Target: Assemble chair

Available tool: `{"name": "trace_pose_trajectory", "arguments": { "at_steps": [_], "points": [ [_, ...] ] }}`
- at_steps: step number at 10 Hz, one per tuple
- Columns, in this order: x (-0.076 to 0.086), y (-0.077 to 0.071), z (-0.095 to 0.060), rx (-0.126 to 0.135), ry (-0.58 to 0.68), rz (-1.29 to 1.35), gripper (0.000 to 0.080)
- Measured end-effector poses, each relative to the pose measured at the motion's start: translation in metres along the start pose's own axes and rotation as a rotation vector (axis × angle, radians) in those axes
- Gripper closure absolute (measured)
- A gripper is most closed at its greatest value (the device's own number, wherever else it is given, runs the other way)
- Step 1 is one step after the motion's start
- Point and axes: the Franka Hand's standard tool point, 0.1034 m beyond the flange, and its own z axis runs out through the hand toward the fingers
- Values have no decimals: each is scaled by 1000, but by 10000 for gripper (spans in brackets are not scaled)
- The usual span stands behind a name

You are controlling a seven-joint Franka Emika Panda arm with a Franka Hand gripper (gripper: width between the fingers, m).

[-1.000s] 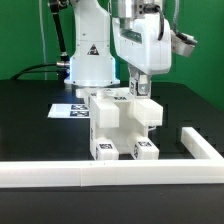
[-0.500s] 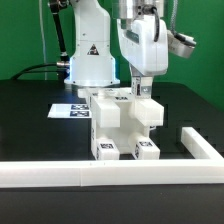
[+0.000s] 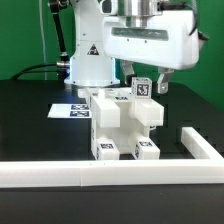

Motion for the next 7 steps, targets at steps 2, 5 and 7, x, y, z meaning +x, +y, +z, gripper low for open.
{"name": "trace_pose_trajectory", "arguments": {
  "at_steps": [2,5,7],
  "points": [
    [-2,0,0,0,-1,-166,151],
    [-3,0,0,-3,0,-386,151],
    [-3,0,0,-4,1,-502,151]
  ]
}}
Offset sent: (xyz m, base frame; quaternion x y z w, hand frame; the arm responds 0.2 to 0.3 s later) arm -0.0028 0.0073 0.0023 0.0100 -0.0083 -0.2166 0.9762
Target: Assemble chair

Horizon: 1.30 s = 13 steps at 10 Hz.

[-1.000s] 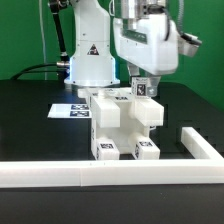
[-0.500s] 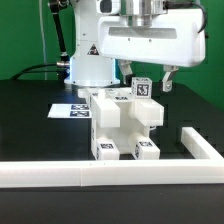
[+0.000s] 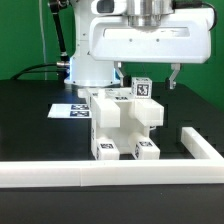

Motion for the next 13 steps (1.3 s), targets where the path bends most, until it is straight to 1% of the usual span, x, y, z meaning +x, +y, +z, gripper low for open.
{"name": "trace_pose_trajectory", "arguments": {
  "at_steps": [1,2,3,6,7,8,9,10,11,12,13],
  "points": [
    [0,1,0,-6,2,-80,151],
    [0,1,1,-19,5,-157,151],
    [1,2,1,-24,5,-253,151],
    [3,6,0,-26,3,-462,151],
    [4,7,0,-34,3,-561,151],
    [4,7,0,-34,2,-569,151],
    [4,7,0,-34,2,-567,274],
    [4,8,0,-34,2,-567,274],
    [4,8,0,-34,2,-566,443],
    [4,8,0,-34,2,-566,443],
    [4,8,0,-34,2,-555,514]
  ]
}}
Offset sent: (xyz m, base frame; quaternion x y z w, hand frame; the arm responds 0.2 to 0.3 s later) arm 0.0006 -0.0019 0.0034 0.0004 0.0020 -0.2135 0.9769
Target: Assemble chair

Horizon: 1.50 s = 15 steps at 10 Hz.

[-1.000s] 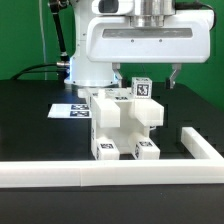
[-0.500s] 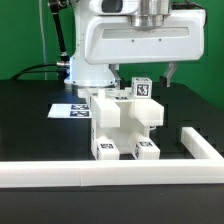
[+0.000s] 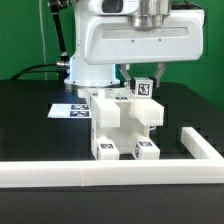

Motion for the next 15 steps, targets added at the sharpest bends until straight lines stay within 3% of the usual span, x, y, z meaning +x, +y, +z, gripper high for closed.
{"name": "trace_pose_trajectory", "arguments": {
  "at_steps": [3,15],
  "points": [
    [0,0,0,1,0,85,514],
    [0,-3,0,5,-2,909,512]
  ]
}}
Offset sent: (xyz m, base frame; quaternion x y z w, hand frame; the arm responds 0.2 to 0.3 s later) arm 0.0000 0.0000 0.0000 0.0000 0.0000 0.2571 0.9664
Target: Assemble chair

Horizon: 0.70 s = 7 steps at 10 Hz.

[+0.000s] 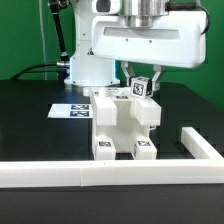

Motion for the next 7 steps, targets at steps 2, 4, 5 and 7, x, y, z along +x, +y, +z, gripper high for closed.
{"name": "trace_pose_trajectory", "arguments": {
  "at_steps": [2,4,5,7],
  "points": [
    [-1,-1,0,6,-6,112,512],
    [-3,-3,0,11,-11,238,512],
    [-3,-3,0,11,-12,236,474],
    [-3,-3,1,11,-12,226,291]
  ]
}}
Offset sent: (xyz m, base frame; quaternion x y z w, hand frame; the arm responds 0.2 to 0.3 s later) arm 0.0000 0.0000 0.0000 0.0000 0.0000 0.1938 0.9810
